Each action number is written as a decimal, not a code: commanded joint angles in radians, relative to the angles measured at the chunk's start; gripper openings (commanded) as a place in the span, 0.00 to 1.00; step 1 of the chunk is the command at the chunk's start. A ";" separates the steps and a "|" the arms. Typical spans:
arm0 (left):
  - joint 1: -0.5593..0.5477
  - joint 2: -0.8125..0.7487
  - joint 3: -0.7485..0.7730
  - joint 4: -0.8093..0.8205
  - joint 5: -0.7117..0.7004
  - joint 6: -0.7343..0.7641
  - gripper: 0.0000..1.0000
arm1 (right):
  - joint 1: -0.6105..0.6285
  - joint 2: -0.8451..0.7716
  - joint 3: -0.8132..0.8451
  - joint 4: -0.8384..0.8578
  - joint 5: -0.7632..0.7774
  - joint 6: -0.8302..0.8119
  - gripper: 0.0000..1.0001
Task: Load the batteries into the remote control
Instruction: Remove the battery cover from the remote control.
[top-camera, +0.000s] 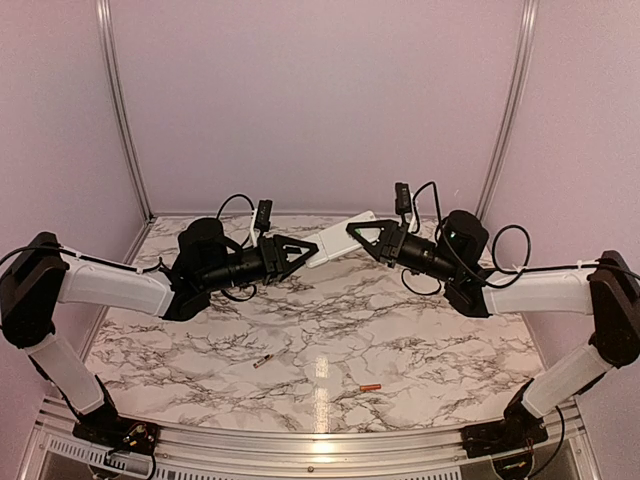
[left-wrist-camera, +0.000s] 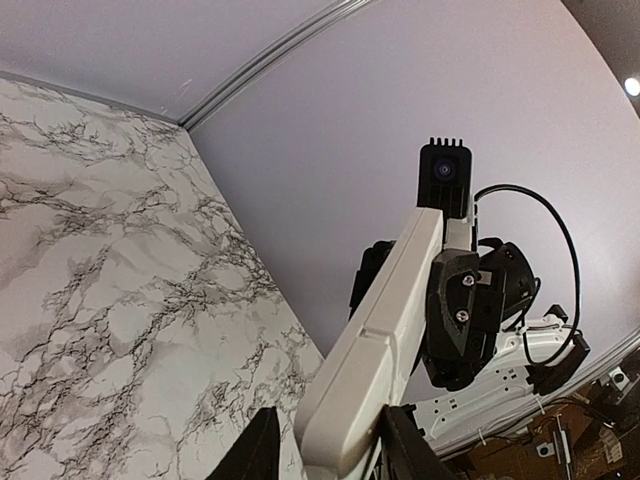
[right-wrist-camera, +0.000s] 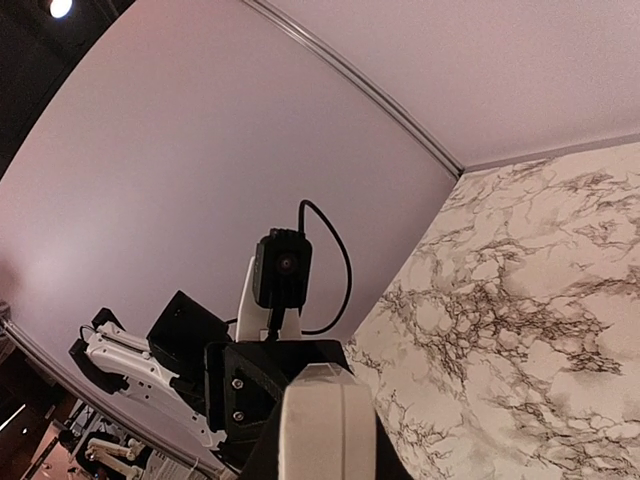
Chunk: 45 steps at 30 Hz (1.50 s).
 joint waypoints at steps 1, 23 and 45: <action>0.012 -0.005 -0.015 -0.084 -0.039 0.020 0.35 | -0.007 -0.050 0.032 0.010 0.013 -0.030 0.00; 0.012 0.003 -0.026 0.045 0.029 0.001 0.08 | -0.012 -0.060 0.049 -0.128 0.070 -0.124 0.00; 0.013 -0.004 -0.079 0.332 0.093 -0.088 0.00 | -0.061 -0.020 0.010 -0.130 0.051 -0.103 0.00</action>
